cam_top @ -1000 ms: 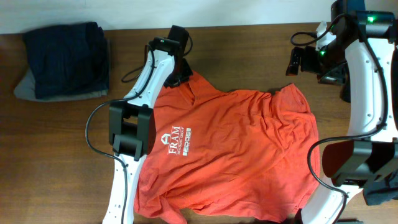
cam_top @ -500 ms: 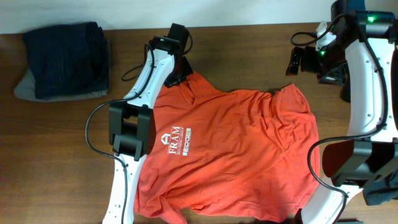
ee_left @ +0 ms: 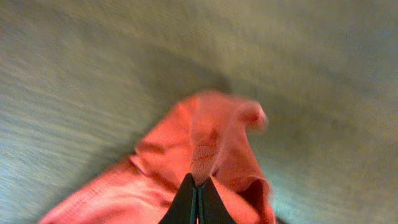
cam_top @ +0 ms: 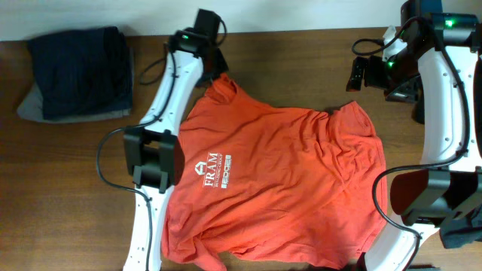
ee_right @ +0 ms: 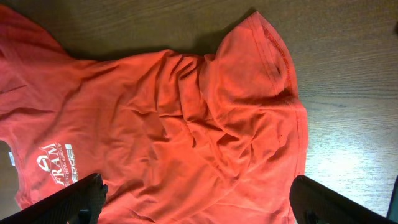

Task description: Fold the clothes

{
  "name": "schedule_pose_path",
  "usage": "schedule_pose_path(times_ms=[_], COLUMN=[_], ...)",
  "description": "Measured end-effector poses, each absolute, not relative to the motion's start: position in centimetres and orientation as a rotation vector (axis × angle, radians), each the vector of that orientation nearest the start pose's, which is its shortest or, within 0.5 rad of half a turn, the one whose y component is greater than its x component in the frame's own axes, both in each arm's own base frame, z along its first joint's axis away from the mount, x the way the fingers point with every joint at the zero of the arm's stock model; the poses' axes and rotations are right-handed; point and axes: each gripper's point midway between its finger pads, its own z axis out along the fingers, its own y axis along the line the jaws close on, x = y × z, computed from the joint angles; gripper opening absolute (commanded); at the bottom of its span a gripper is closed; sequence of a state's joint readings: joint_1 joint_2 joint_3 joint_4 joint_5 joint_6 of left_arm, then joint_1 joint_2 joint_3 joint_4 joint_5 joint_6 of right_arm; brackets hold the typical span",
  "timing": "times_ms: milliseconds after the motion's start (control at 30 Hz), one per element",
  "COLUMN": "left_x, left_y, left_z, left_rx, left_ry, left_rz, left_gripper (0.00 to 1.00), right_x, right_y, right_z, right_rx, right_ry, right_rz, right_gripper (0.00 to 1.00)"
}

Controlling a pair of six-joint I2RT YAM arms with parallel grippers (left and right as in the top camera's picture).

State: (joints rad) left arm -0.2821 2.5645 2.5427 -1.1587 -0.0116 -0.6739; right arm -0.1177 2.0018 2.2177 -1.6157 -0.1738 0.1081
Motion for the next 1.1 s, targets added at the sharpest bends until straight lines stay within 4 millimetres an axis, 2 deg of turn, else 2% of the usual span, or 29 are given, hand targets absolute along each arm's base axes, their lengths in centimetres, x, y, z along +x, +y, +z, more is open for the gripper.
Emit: schedule_pose_path(times_ms=[367,567,733,867,1100], left_x=[59.4,60.8,61.6,62.2,63.0], left_y=[-6.9,-5.0,-3.4,-1.3,3.4], left_z=[9.5,10.2,10.7,11.3,12.2], left_rx=[-0.741,-0.765,-0.783,-0.814,-0.890], left_ry=[2.589,2.513,2.448,2.382,2.289], left_rz=[-0.220,-0.199,-0.100,-0.015,0.050], left_gripper=[0.01,0.01,0.01,0.01,0.01], right_x=[40.4,41.3,41.8,42.9,45.2], right_y=[-1.1,0.1,0.9,0.9,0.7], right_z=[22.6,22.9,23.0,22.8,19.6], right_rx=[0.297,0.245,0.211,0.200,0.193], right_ry=[2.923,2.891,2.872,2.844,2.842], right_rz=[0.301,0.311,0.313,0.309,0.304], right_gripper=[0.99,0.99,0.99,1.00,0.82])
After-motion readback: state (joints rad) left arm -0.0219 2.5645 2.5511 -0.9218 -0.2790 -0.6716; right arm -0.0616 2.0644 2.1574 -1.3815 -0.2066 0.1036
